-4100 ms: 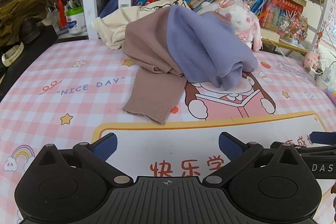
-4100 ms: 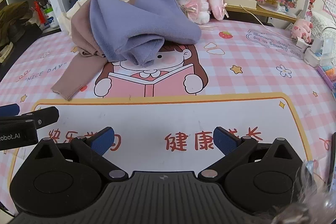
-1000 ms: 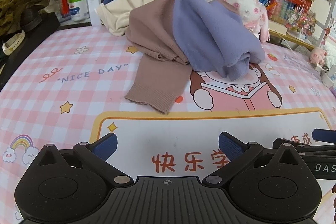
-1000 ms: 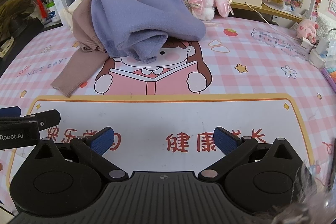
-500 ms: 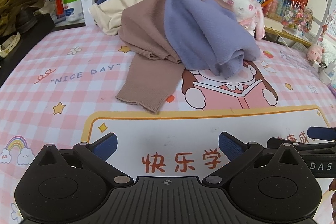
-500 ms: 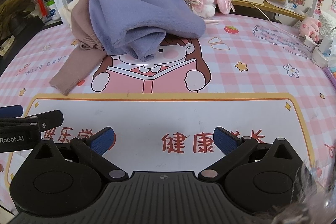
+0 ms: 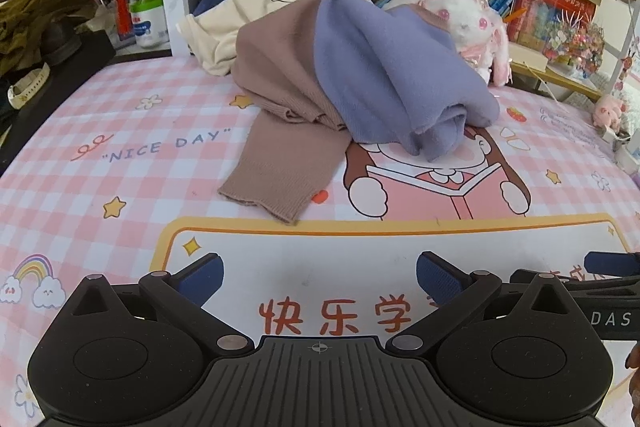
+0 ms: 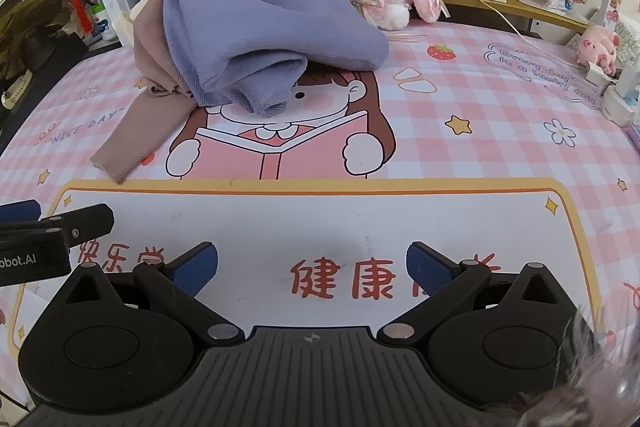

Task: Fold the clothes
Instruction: 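Move both grippers toward the crumpled lavender-and-mauve sweater, then grasp the lavender sweater edge with the right gripper while the left gripper grasps the lavender sleeve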

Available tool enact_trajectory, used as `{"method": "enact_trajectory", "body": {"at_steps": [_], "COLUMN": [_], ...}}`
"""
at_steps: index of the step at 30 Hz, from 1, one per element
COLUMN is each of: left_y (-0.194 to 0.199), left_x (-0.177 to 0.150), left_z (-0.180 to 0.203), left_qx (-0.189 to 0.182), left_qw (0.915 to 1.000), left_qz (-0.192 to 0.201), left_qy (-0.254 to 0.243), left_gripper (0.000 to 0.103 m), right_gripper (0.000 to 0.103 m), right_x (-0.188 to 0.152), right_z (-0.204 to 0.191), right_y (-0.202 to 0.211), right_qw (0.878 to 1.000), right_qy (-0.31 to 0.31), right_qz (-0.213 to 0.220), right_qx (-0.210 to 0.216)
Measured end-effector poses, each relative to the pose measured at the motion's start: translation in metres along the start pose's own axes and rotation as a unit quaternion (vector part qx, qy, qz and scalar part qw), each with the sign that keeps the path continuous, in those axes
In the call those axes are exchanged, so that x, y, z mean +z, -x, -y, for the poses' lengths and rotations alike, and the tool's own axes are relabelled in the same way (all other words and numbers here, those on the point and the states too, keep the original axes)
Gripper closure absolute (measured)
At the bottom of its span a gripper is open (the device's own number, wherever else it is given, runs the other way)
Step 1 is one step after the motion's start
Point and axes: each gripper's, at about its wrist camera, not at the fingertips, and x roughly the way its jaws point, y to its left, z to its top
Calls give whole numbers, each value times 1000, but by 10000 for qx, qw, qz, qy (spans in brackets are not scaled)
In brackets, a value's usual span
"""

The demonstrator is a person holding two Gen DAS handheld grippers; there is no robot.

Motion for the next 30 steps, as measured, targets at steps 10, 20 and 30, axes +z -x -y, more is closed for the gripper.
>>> {"method": "enact_trajectory", "body": {"at_steps": [10,20,30], "left_y": [3,-1,-14], "left_x": [-2,-3,14], "left_z": [9,40,63], "left_qx": [-111,149,326], "left_qw": [9996,9993,9968], "left_qz": [175,220,467], "left_qy": [187,-266,-557], "left_gripper": [0,0,0], "right_gripper": [1,1,1], "right_x": [2,9,38], "right_z": [17,52,95], "right_y": [-2,-5,-17], "right_qw": [9997,9962,9916], "right_qy": [2,-480,-917], "right_qz": [98,256,493], "right_qx": [235,681,771]}}
